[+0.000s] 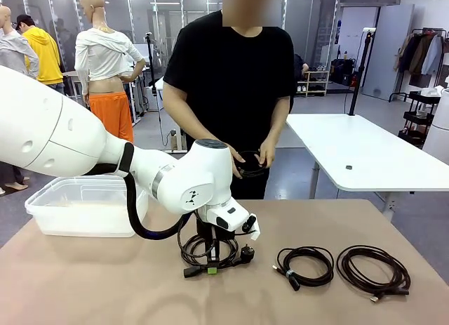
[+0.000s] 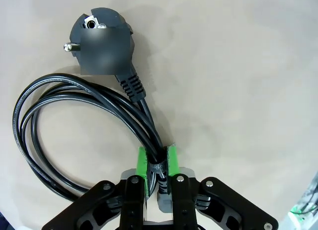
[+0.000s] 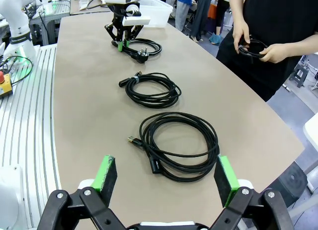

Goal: Organize and store the cables.
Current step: Place the Power Cable into the Organizing box.

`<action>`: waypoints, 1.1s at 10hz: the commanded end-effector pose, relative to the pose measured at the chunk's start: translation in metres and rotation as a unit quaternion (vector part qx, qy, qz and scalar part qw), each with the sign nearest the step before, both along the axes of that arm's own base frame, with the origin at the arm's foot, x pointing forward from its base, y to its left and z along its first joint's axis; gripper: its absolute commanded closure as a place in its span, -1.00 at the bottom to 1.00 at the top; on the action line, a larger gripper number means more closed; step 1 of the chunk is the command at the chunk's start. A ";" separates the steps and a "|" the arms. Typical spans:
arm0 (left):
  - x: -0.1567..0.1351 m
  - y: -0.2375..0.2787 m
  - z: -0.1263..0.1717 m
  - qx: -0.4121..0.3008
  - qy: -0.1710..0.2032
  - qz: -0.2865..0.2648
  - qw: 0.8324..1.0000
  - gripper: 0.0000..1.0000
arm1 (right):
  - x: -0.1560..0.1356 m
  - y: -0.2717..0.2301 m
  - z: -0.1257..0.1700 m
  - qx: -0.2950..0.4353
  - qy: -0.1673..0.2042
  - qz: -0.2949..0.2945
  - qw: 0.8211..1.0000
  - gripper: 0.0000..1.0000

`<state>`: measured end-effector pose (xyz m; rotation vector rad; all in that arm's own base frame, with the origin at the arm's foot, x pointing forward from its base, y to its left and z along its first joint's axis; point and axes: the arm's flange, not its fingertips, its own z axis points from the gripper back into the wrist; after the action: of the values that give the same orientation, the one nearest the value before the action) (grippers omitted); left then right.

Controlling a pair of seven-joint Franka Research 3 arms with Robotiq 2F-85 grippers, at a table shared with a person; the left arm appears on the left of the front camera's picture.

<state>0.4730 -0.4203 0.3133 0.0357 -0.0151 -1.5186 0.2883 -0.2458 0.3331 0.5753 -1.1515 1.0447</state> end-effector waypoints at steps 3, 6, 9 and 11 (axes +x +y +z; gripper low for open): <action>-0.008 0.004 0.017 -0.013 0.007 -0.012 1.000 1.00 | -0.001 0.002 0.005 0.002 0.012 -0.004 1.000 -1.00; -0.038 0.042 0.118 0.016 -0.038 -0.060 0.997 1.00 | -0.001 0.002 0.005 0.002 0.012 -0.004 1.000 -1.00; -0.069 0.074 0.165 -0.040 -0.074 -0.089 0.992 1.00 | -0.001 0.002 0.005 0.002 0.012 -0.004 1.000 -1.00; -0.082 0.086 0.171 -0.056 -0.088 -0.088 0.991 1.00 | -0.001 0.002 0.005 0.002 0.012 -0.004 1.000 -1.00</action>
<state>0.3998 -0.3459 0.4979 0.1063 -0.2013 -1.6675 0.2884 -0.2454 0.3335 0.5750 -1.1516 1.0462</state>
